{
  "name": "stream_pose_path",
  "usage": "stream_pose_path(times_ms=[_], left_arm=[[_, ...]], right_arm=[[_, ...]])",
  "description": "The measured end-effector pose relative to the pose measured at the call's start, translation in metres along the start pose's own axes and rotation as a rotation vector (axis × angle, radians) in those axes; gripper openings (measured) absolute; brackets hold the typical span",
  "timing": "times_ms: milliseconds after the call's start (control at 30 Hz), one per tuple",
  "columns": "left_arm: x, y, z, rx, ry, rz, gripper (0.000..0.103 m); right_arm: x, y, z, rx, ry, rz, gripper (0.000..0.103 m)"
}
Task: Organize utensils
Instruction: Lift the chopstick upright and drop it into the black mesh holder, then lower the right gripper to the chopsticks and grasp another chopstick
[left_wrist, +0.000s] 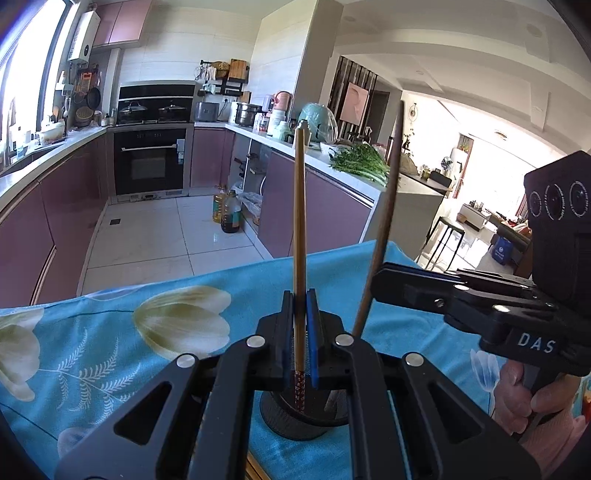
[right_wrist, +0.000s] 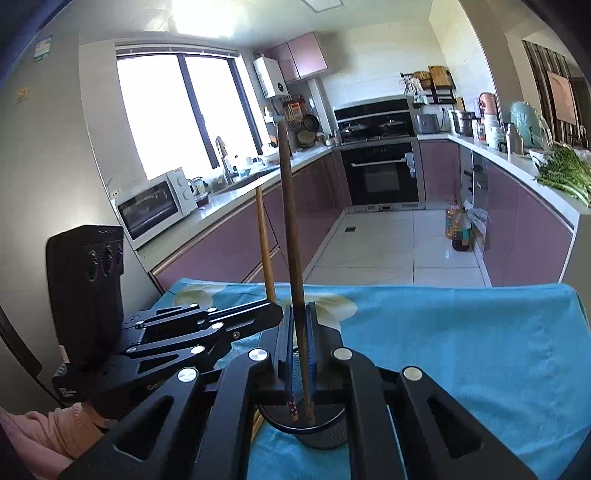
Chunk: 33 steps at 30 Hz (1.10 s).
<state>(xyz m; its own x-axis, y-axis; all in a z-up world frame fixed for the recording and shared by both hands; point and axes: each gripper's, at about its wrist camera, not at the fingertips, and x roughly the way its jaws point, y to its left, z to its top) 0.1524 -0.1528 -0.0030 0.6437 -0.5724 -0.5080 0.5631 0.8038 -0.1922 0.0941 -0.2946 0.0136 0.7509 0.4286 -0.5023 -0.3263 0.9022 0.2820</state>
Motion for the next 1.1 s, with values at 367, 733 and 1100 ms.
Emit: stream_pose_path(times_ms=[367, 733, 1100], left_arm=[[0.022, 0.017, -0.013, -0.037, 0.06, 0.05, 0.013], [-0.065, 0.043, -0.033, 0.01, -0.043, 0.157, 0.039], [-0.081, 0.075, -0.103, -0.02, 0.101, 0.245, 0.039]], right_arm=[[0.036, -0.016, -0.016, 0.074, 0.059, -0.042, 0.008], [-0.013, 0.044, -0.038, -0.11, -0.029, 0.062, 0.032], [0.067, 0.084, -0.112, -0.116, 0.3, 0.133, 0.03]])
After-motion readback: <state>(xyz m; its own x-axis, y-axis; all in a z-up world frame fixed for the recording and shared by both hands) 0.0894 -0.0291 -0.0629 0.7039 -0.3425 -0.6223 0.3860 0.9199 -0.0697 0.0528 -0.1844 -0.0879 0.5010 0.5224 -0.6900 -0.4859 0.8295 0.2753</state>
